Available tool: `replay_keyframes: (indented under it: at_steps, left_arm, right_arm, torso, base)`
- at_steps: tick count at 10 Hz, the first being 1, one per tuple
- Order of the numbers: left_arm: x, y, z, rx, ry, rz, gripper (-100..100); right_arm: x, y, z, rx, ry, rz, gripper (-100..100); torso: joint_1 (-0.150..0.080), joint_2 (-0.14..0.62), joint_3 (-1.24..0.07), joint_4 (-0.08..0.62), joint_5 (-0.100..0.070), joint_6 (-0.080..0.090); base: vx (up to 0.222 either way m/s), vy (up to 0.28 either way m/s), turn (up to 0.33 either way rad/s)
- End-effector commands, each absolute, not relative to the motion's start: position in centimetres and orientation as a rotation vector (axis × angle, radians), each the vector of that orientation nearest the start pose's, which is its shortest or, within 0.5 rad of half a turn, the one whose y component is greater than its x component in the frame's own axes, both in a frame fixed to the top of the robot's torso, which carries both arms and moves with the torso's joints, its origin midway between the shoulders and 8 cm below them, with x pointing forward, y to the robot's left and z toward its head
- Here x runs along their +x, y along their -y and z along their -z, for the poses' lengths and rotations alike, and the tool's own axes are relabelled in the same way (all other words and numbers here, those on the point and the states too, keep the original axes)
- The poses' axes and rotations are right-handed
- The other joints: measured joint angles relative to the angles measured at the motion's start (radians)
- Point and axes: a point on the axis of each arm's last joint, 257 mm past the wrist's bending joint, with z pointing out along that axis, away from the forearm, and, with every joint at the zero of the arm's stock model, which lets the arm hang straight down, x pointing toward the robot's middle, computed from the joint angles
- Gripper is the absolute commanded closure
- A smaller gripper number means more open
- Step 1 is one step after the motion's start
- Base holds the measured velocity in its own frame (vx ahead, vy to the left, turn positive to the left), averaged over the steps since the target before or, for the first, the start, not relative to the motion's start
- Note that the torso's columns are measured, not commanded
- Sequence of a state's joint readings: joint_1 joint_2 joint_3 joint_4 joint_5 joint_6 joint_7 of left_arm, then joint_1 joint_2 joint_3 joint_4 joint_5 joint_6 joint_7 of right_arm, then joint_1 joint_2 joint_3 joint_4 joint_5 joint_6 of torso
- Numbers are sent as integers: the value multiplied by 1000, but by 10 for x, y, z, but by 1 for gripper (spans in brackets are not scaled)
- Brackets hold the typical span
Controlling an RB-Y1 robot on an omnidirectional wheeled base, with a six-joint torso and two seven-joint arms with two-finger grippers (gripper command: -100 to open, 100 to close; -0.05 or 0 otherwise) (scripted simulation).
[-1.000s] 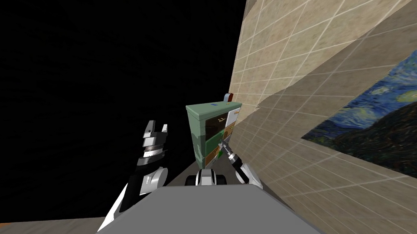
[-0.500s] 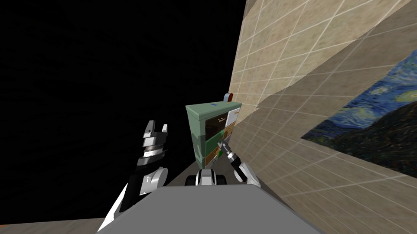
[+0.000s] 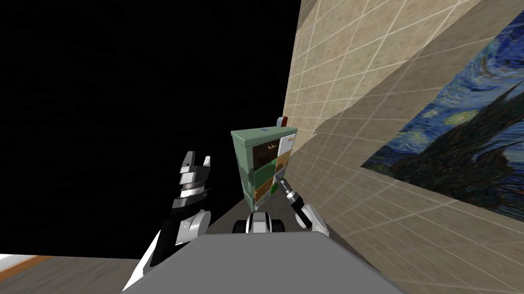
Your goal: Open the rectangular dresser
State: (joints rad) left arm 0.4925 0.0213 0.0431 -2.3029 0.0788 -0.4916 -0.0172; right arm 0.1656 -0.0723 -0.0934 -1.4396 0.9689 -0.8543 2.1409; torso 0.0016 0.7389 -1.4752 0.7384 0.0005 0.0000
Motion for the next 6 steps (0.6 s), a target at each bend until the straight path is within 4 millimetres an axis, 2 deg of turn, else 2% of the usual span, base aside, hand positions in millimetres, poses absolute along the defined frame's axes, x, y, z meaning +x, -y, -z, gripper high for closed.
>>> replay_keyframes:
  at_steps: [1,3,6]
  left_arm:
    - [337,-299,-37,-661,-567,1302,0]
    - [337,-299,-37,-661,-567,1302,0]
    - [337,-299,-37,-661,-567,1302,0]
  right_arm:
    - [434,158,255,-1315,-673,858,-100]
    - [440,162,256,-1334,-684,877,-100]
    - [450,172,259,-1366,-704,910,-100]
  torso:
    - [2,-6,-4,-2,1,0]
    - [5,-8,-5,-3,1,0]
    - [1,0,0,0,0,0]
  base:
    - [-2,20,9]
    - [62,126,16]
    - [89,199,16]
